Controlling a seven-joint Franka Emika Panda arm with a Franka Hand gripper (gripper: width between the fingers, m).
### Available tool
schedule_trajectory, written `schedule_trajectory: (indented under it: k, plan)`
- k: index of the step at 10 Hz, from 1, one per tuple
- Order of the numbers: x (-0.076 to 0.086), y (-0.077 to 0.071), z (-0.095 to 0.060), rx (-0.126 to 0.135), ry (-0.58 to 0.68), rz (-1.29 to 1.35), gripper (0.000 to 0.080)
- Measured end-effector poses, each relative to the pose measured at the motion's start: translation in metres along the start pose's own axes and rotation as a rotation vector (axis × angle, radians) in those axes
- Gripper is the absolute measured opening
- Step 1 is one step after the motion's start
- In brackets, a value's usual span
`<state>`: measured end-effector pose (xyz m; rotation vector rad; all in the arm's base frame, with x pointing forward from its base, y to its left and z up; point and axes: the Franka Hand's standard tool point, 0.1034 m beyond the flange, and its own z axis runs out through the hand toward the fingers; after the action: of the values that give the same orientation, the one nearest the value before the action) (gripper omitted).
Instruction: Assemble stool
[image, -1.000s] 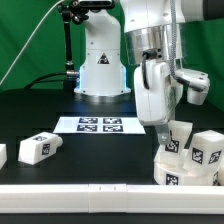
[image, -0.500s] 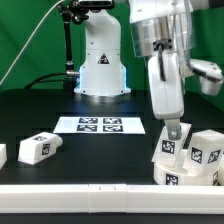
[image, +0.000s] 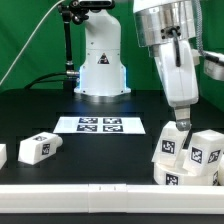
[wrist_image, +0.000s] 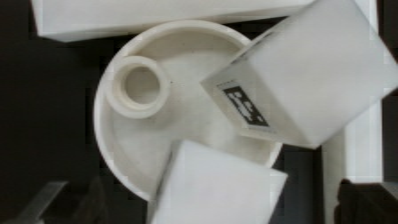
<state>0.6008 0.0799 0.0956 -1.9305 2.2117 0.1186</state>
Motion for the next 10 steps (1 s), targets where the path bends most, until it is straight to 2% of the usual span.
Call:
schedule_trajectory:
  k: [1, 2, 5, 10]
  plan:
    - [0.0, 0.0, 0.0, 0.0, 0.0, -0.077, 0.0649]
    - [-0.0007, 0.0015, 0.0001, -0.016, 0.016, -0.215, 0.0649]
    - [-0.0096, 0.001, -0.0018, -0.03, 0.041, -0.599, 0.0649]
    - [-0.0081, 0.0008, -0.0014, -0.037, 0.037, -0.92, 0.0649]
